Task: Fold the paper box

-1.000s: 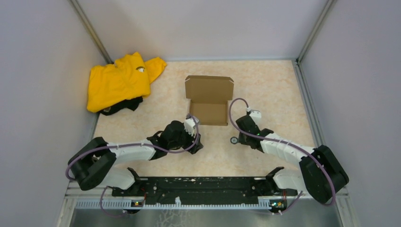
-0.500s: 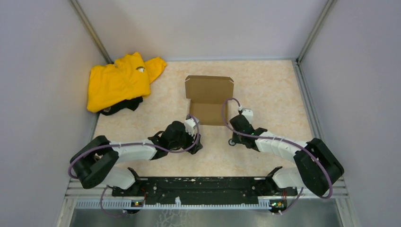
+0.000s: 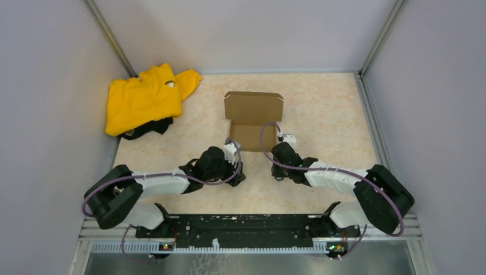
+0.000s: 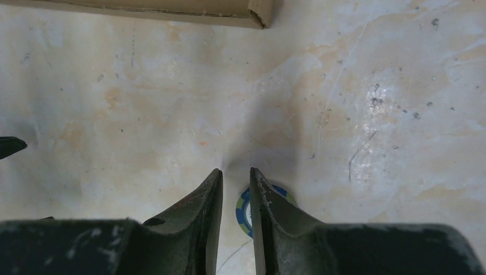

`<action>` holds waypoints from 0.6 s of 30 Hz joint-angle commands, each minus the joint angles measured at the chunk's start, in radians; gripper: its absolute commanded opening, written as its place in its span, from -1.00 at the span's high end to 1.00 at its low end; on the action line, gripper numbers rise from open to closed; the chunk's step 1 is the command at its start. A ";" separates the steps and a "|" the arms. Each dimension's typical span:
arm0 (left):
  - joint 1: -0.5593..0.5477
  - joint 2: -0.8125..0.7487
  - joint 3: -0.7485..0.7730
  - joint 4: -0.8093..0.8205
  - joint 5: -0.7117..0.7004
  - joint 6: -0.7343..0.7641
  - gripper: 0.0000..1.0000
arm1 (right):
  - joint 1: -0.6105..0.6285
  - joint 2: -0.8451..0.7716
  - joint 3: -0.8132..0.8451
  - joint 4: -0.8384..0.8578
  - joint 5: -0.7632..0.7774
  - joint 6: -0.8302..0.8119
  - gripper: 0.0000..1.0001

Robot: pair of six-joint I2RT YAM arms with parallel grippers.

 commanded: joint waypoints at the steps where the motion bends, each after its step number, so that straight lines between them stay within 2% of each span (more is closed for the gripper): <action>1: -0.006 -0.026 -0.008 0.030 0.031 -0.001 -0.38 | 0.013 -0.081 0.030 -0.091 0.041 -0.034 0.50; 6: -0.006 -0.024 -0.007 0.047 0.042 -0.001 -0.37 | 0.011 -0.250 0.037 -0.243 0.122 -0.021 0.47; 11: -0.007 0.009 0.016 0.072 0.084 0.011 -0.22 | 0.012 -0.258 0.028 -0.342 0.111 0.017 0.52; 15: -0.006 0.030 0.034 0.082 0.125 0.034 -0.21 | 0.012 -0.279 -0.015 -0.356 0.060 0.046 0.52; 18: -0.006 0.041 0.045 0.085 0.131 0.043 -0.21 | 0.012 -0.294 -0.036 -0.391 0.095 0.075 0.52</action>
